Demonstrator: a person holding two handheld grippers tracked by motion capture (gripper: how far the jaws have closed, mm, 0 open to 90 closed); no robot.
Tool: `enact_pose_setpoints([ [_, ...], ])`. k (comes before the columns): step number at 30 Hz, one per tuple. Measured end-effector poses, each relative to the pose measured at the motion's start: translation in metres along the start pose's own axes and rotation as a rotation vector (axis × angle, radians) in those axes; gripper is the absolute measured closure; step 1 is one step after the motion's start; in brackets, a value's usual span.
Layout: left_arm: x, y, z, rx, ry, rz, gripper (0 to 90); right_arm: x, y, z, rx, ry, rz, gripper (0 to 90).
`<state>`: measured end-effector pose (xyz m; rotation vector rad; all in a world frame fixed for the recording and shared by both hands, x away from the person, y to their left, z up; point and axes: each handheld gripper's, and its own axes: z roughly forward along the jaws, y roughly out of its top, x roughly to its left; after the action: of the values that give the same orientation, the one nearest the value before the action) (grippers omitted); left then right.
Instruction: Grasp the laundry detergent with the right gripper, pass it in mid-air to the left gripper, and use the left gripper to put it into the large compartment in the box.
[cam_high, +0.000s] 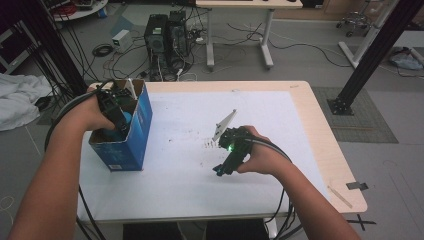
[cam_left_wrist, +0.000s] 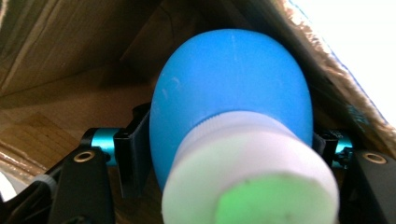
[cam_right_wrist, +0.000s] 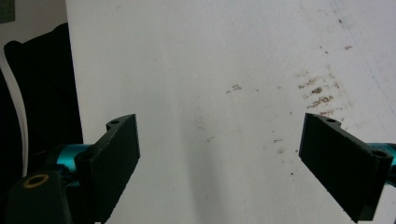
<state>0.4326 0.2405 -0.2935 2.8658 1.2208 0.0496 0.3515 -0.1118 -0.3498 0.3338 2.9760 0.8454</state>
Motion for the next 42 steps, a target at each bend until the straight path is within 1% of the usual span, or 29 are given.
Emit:
enact_pose_setpoints([
  [1, 0.000, 0.000, -0.001, -0.004, -0.003, -0.008, 32.1, 0.000, 0.000, 0.000, 0.002, 0.000, -0.001, 11.6],
  [5, -0.001, -0.001, -0.004, 0.000, 0.002, -0.001, 30.9, 0.000, -0.001, 0.000, 0.000, -0.001, -0.003, 11.6],
  [7, -0.001, -0.002, -0.006, -0.006, 0.002, -0.008, 30.9, 0.000, 0.000, 0.000, -0.002, 0.001, -0.008, 11.6],
  [9, -0.002, -0.003, -0.010, -0.010, 0.005, -0.008, 30.8, 0.001, 0.000, 0.001, -0.004, 0.001, 0.001, 11.6],
  [11, -0.002, -0.003, -0.013, -0.010, 0.010, -0.004, 30.7, 0.001, 0.000, 0.001, -0.005, 0.001, 0.000, 11.6],
  [12, -0.003, -0.004, -0.015, -0.013, 0.015, -0.007, 30.2, 0.000, 0.000, 0.001, -0.006, 0.001, 0.000, 11.6],
  [13, -0.002, -0.004, -0.017, -0.007, 0.021, -0.001, 28.5, 0.000, 0.000, 0.000, -0.006, 0.000, 0.000, 11.6],
  [14, -0.003, -0.005, -0.018, -0.016, 0.017, -0.012, 28.2, 0.000, 0.000, 0.000, -0.006, 0.001, 0.000, 11.6],
  [19, -0.003, -0.008, -0.028, -0.022, 0.023, -0.010, 28.1, -0.001, -0.001, -0.001, -0.010, 0.000, 0.002, 11.6],
  [21, -0.003, -0.010, -0.032, -0.033, 0.030, -0.015, 26.0, -0.001, -0.001, -0.001, -0.010, -0.001, -0.001, 11.6],
  [25, -0.004, -0.014, -0.043, -0.044, 0.042, -0.012, 25.4, -0.001, -0.001, -0.003, -0.013, 0.000, 0.005, 11.6],
  [28, -0.005, -0.017, -0.054, -0.049, 0.054, -0.010, 24.9, -0.002, -0.001, -0.003, -0.013, -0.001, 0.004, 11.6],
  [29, -0.005, -0.018, -0.058, -0.049, 0.060, -0.004, 24.0, -0.002, -0.001, -0.004, -0.013, -0.002, 0.008, 11.6],
  [32, -0.008, -0.022, -0.068, -0.066, 0.065, -0.003, 22.8, -0.003, -0.001, -0.006, -0.015, -0.003, 0.009, 11.6],
  [34, -0.008, -0.022, -0.068, -0.066, 0.065, -0.003, 21.9, -0.003, -0.001, -0.007, -0.013, -0.004, 0.009, 11.6],
  [35, -0.011, -0.024, -0.078, -0.068, 0.073, 0.017, 21.0, -0.004, -0.001, -0.009, -0.012, -0.008, 0.011, 11.6],
  [36, -0.015, -0.023, -0.084, -0.076, 0.084, 0.028, 20.3, -0.004, -0.001, -0.010, -0.010, -0.009, 0.013, 11.6],
  [37, -0.015, -0.023, -0.084, -0.076, 0.084, 0.028, 20.2, -0.004, -0.001, -0.010, -0.010, -0.009, 0.013, 11.6],
  [38, -0.018, -0.023, -0.088, -0.074, 0.088, 0.047, 20.2, -0.005, 0.000, -0.011, -0.007, -0.011, 0.016, 11.6],
  [40, -0.022, -0.021, -0.094, -0.079, 0.087, 0.066, 20.1, -0.006, 0.000, -0.013, -0.011, -0.015, 0.015, 11.6],
  [41, -0.024, -0.020, -0.097, -0.084, 0.088, 0.084, 19.9, -0.006, 0.001, -0.013, -0.015, -0.012, 0.019, 11.6],
  [42, -0.027, -0.019, -0.100, -0.094, 0.081, 0.094, 19.8, -0.007, 0.001, -0.013, -0.016, -0.010, 0.020, 11.6],
])
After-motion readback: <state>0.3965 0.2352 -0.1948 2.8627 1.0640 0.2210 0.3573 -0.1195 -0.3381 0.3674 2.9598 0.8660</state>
